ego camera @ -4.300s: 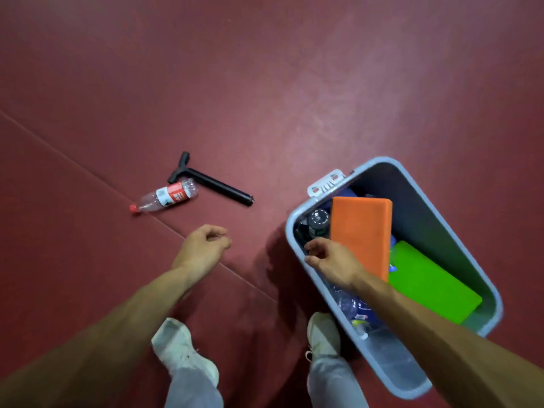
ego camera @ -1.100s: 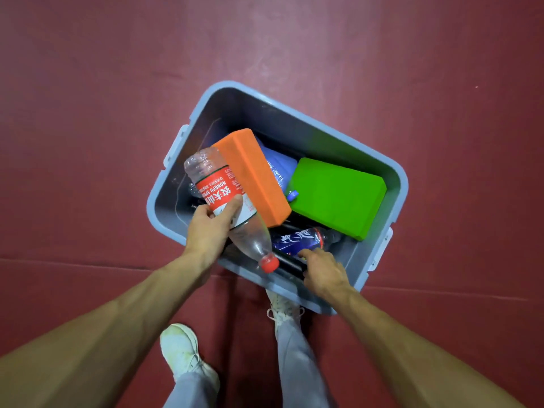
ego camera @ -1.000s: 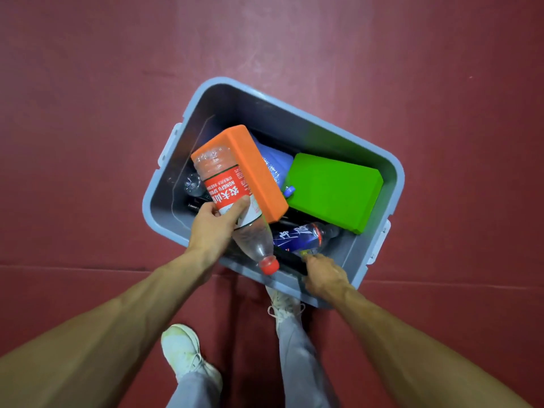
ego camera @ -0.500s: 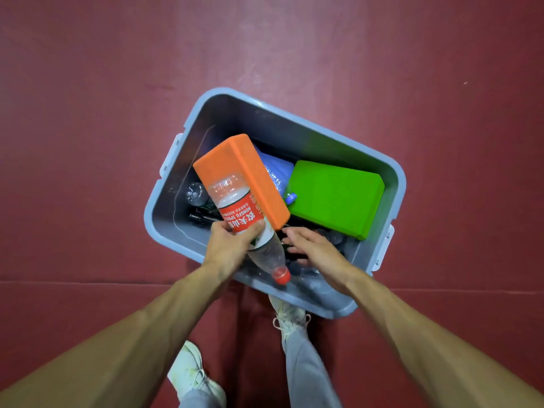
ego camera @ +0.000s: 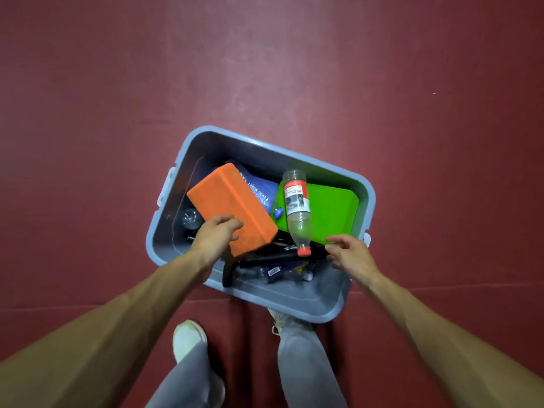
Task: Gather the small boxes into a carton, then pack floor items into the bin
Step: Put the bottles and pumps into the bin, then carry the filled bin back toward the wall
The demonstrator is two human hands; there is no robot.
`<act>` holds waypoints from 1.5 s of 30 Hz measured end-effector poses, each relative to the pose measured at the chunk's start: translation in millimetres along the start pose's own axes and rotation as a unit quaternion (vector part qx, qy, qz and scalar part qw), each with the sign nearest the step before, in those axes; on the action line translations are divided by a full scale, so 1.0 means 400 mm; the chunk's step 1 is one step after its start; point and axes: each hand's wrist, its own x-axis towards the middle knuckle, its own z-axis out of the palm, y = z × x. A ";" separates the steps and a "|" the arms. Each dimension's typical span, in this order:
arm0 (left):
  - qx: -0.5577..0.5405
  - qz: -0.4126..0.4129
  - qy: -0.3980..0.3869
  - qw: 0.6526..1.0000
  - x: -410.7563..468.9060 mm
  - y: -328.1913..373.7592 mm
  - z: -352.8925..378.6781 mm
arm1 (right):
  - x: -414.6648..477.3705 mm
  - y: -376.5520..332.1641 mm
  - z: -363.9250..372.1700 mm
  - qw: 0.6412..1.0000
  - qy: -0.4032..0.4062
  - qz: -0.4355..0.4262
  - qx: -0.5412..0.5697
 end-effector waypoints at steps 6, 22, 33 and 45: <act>0.071 0.020 0.034 0.997 0.014 -0.031 -0.121 | -0.032 0.097 0.028 0.997 0.036 0.067 0.004; 0.341 0.073 0.276 0.896 0.360 -0.206 -0.274 | -0.004 0.271 0.211 0.929 0.311 0.203 0.012; 0.203 0.082 0.229 0.948 0.469 -0.265 -0.335 | 0.050 0.320 0.225 0.910 0.388 0.139 0.046; 0.117 0.058 0.280 0.951 0.403 -0.217 -0.329 | 0.062 0.312 0.173 0.903 0.391 0.126 0.125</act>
